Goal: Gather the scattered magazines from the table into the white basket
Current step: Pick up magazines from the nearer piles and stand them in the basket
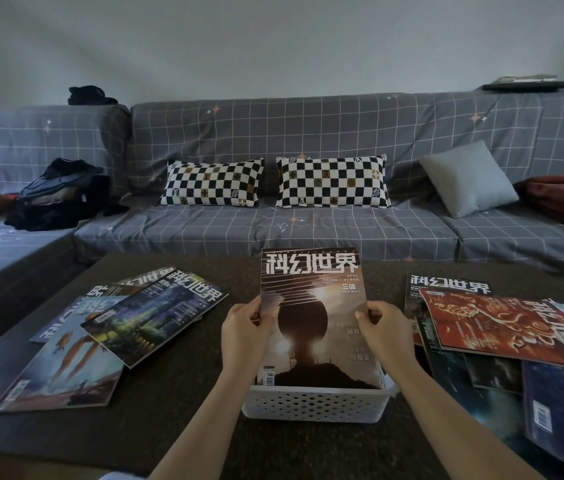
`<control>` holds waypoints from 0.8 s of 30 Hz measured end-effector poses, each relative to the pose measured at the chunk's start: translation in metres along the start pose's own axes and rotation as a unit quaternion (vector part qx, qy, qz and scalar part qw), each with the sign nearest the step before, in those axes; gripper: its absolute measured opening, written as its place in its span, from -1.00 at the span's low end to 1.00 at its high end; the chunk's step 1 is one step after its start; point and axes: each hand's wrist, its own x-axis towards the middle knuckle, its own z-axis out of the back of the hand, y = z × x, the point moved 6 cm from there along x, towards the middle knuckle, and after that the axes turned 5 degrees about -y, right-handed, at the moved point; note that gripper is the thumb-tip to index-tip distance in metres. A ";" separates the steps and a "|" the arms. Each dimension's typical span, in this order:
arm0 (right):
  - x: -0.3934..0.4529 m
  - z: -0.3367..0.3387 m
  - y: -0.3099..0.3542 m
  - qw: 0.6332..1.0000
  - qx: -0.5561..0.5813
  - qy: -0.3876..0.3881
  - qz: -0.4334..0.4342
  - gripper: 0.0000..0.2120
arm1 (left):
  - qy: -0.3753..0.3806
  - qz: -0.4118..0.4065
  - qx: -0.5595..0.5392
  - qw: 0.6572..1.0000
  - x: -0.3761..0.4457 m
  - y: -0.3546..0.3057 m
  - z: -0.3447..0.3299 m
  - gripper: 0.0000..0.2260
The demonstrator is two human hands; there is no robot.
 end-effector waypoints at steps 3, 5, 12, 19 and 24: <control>-0.004 0.003 0.001 0.999 0.041 -0.003 -0.020 -0.58 | 0.010 0.017 -0.035 0.999 -0.002 -0.002 0.002 -0.61; -0.008 0.008 0.006 0.997 0.066 -0.029 -0.009 -0.61 | 0.003 0.029 -0.050 0.998 -0.003 -0.002 0.007 -0.63; -0.029 -0.006 0.065 0.986 0.148 0.001 0.079 -0.75 | 0.023 0.037 -0.039 0.998 0.003 0.006 0.033 -0.75; -0.040 -0.069 0.130 0.974 0.143 0.121 0.126 -0.77 | 0.022 0.040 -0.049 0.998 0.025 0.029 0.075 -0.82; -0.041 -0.124 0.167 0.957 0.145 0.204 0.148 -0.78 | -0.001 0.080 -0.048 0.996 0.046 0.072 0.100 -0.81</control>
